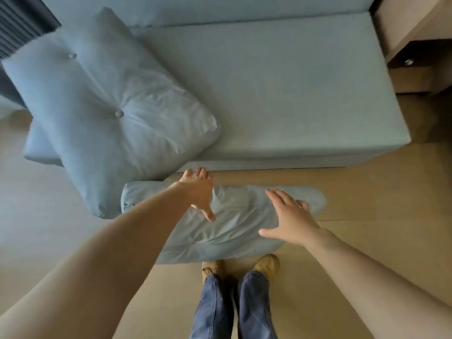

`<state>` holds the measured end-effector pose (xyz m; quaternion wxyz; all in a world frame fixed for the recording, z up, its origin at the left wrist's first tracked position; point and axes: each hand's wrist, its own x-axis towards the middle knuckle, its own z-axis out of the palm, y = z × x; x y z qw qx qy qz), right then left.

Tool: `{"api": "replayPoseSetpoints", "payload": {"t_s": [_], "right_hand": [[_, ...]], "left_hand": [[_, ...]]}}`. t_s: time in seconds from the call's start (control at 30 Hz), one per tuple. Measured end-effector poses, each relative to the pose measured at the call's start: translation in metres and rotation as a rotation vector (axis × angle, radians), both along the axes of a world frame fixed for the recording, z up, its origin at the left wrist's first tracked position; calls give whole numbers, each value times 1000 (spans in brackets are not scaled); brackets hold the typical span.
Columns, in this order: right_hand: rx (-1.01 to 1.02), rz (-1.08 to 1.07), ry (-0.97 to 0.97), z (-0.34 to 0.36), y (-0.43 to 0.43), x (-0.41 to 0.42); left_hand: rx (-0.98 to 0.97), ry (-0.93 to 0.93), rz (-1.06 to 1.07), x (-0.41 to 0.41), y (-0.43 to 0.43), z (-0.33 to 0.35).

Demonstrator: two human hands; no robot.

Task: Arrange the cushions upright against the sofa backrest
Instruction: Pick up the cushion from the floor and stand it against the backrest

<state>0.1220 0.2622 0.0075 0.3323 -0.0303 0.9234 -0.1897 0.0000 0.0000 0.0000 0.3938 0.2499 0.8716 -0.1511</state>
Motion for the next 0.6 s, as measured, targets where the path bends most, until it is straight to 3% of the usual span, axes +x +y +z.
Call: {"api": "replayPoseSetpoints", "payload": {"t_s": [0.17, 0.37, 0.6], "right_hand": [[10, 33, -33, -57, 2, -9], [79, 58, -35, -83, 11, -32], [152, 408, -220, -110, 29, -20]], "left_hand": [[-110, -206, 75, -7, 2, -31], [8, -57, -2, 18, -15, -24], [123, -4, 9, 62, -21, -6]]}}
